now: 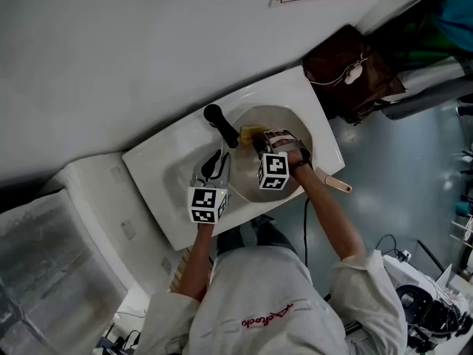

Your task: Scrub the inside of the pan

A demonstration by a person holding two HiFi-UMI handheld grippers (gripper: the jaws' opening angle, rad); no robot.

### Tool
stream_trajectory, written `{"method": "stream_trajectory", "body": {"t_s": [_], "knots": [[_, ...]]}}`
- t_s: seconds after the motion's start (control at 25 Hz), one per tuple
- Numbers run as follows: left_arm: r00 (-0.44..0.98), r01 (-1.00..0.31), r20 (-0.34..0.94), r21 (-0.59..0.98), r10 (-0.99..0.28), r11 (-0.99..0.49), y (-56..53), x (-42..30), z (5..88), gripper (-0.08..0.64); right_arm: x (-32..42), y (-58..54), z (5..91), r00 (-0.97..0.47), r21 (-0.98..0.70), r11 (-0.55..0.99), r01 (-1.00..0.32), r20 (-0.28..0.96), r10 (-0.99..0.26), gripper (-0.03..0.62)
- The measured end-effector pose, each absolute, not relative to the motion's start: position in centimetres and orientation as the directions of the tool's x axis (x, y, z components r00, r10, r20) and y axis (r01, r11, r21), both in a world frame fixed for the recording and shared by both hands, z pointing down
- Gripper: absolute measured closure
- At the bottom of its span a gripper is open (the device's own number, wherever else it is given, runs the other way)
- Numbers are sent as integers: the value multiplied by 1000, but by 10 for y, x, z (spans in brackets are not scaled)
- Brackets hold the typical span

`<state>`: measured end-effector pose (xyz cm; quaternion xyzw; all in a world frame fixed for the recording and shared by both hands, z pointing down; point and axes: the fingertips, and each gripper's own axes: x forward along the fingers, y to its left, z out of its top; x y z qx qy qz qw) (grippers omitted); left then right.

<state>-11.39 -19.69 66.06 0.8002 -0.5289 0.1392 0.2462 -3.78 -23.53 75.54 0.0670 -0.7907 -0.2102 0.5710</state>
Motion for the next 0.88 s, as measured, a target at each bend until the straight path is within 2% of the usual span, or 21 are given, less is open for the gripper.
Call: {"method": "stream_trajectory", "body": {"t_s": [0.36,0.88], "knots": [[404,-914,480,249,-779,-321,-198,-114,661,482,4,-254,766,-268,360,933,13,900,-344,534],[405,-913,478,250,-779,-321,-199,-114,663,482,42,-240,772,-179,273,961,-44,944,-276,535]]}}
